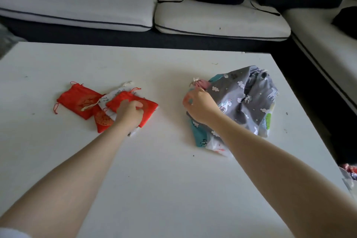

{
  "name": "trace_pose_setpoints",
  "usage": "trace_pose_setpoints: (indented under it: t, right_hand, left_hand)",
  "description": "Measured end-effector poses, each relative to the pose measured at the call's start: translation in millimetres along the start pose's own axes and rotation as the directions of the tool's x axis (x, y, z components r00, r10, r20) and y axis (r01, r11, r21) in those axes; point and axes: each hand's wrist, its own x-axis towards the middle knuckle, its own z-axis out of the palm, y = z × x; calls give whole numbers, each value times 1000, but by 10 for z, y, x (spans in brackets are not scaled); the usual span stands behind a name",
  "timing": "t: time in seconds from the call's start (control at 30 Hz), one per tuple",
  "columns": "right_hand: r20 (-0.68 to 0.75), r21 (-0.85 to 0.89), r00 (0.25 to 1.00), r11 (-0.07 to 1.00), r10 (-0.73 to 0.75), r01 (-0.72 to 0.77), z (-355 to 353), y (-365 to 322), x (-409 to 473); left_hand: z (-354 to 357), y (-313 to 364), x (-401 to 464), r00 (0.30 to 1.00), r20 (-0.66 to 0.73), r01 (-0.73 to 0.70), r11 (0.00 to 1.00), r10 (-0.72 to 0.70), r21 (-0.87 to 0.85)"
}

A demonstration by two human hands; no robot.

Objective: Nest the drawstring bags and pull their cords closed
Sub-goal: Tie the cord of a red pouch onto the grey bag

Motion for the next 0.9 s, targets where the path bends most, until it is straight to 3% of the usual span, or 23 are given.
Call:
trace_pose_setpoints:
  t: [0.13, 0.27, 0.47, 0.53, 0.6, 0.67, 0.8, 0.87, 0.9]
  right_hand:
    - [67, 9, 998, 1000, 10, -11, 124, -149, 83]
    - [95, -8, 993, 998, 67, -67, 182, -174, 166]
    - [143, -27, 982, 992, 123, -120, 258, -159, 187]
    - [148, -31, 982, 993, 119, -116, 296, -165, 181]
    - [145, -16, 982, 992, 125, -124, 330, -173, 171]
    - [137, 13, 982, 991, 131, -134, 367, -181, 157]
    - [85, 156, 983, 972, 164, -176, 357, -269, 121]
    - [105, 368, 960, 887, 260, -281, 265, -330, 84]
    - [146, 503, 937, 791, 319, -348, 201, -352, 52]
  left_hand:
    - [-94, -276, 76, 989, 0, 148, 988, -148, 39]
    - [-134, -437, 248, 988, 16, 151, 988, -151, -35]
    - [-136, -445, 385, 961, 10, 271, 951, -276, 149]
    - [-143, -419, 376, 964, 28, 260, 955, -266, 139]
    - [-136, -373, 327, 991, -29, 132, 985, -130, 109]
    - [-135, -286, 223, 981, -141, -121, 989, 133, 87]
    - [-204, 2, -43, 850, -203, -514, 849, 485, -122]
    - [-280, 200, -211, 783, -181, -621, 756, 595, -205]
    - [-324, 300, -307, 757, -172, -653, 713, 631, -255]
